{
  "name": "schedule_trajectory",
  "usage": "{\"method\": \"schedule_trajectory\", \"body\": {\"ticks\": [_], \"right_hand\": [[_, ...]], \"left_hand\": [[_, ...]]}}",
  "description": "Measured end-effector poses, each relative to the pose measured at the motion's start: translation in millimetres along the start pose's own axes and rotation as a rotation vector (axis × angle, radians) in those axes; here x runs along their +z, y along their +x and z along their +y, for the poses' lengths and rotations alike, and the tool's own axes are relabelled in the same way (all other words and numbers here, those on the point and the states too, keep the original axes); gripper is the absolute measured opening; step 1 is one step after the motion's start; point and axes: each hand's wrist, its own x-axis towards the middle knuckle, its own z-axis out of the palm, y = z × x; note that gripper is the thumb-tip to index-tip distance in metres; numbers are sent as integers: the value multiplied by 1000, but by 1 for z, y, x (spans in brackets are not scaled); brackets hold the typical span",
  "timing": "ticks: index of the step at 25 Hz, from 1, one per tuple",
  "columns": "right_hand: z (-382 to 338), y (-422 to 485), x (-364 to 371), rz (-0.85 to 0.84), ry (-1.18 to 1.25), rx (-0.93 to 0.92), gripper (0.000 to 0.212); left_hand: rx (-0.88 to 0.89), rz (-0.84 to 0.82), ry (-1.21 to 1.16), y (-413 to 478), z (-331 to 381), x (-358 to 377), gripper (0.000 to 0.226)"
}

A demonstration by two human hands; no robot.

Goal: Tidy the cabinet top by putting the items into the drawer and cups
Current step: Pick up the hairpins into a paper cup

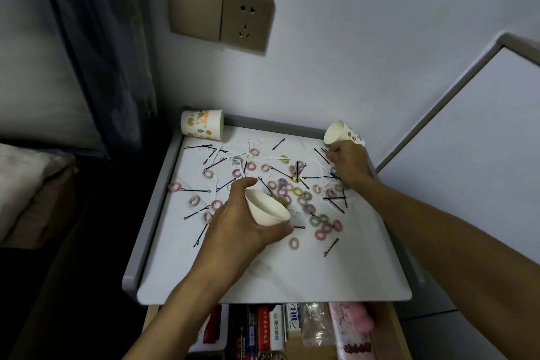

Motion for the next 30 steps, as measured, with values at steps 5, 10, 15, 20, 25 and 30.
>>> {"method": "schedule_trajectory", "body": {"ticks": [5, 10, 15, 20, 25, 30], "right_hand": [[-17, 6, 14, 16, -162, 31, 10], [-24, -4, 10, -37, -507, -29, 15], [-10, -17, -6, -149, -483, -125, 19], [-22, -43, -46, -49, -78, -288, 14], [-62, -70, -95, -204, 219, -414, 14], [-105, -124, -104, -591, 102, -688, 11]], "left_hand": [[-8, 1, 8, 2, -1, -1, 86], [-17, -16, 1, 2, 1, -2, 85], [-1, -21, 19, 0, 4, -2, 85], [3, -10, 14, 1, 6, -3, 85], [11, -44, 26, -2, 9, 1, 86], [20, -72, 25, -3, 10, 5, 84]]}}
